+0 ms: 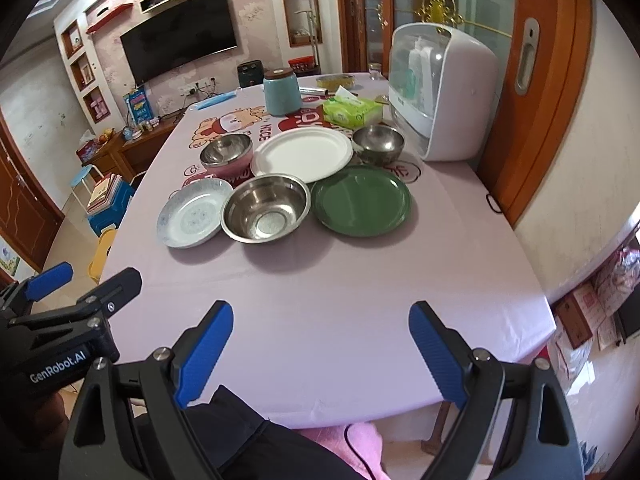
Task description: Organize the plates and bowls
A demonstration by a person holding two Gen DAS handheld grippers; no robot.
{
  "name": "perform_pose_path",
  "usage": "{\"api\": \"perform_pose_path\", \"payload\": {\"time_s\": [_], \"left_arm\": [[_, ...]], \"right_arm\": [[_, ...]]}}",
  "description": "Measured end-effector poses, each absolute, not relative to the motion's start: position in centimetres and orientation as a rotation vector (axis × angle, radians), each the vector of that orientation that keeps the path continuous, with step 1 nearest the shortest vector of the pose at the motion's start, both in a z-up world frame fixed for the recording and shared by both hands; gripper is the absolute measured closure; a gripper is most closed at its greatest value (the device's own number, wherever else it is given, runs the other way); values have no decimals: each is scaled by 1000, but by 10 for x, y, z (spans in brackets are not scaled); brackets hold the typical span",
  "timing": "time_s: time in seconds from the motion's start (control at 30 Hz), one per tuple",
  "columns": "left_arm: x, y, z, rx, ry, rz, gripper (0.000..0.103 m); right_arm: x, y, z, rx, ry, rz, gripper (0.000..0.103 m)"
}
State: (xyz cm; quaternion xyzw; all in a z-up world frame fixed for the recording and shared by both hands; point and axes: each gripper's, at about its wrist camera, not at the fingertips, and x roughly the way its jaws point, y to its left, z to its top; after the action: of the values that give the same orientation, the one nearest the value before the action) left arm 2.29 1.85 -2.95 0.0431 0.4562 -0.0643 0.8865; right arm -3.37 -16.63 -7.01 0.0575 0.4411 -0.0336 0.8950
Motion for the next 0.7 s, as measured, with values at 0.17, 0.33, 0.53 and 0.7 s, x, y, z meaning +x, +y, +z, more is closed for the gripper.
{"api": "perform_pose_path", "payload": {"time_s": [0.17, 0.33, 0.53, 0.7], "left_arm": [[27, 23, -40, 95, 1003, -159, 1], [39, 19, -45, 92, 1038, -178, 1], [67, 13, -40, 57, 1061, -223, 1], [97, 7, -35, 27, 1078, -196, 1]], "right_arm": [[-38, -165, -71, 145, 925, -91, 13], [-32, -171, -76, 168, 950, -106, 13], [-13, -185, -70, 197, 947, -96, 13], [12, -201, -67, 218, 954, -74, 13]]}}
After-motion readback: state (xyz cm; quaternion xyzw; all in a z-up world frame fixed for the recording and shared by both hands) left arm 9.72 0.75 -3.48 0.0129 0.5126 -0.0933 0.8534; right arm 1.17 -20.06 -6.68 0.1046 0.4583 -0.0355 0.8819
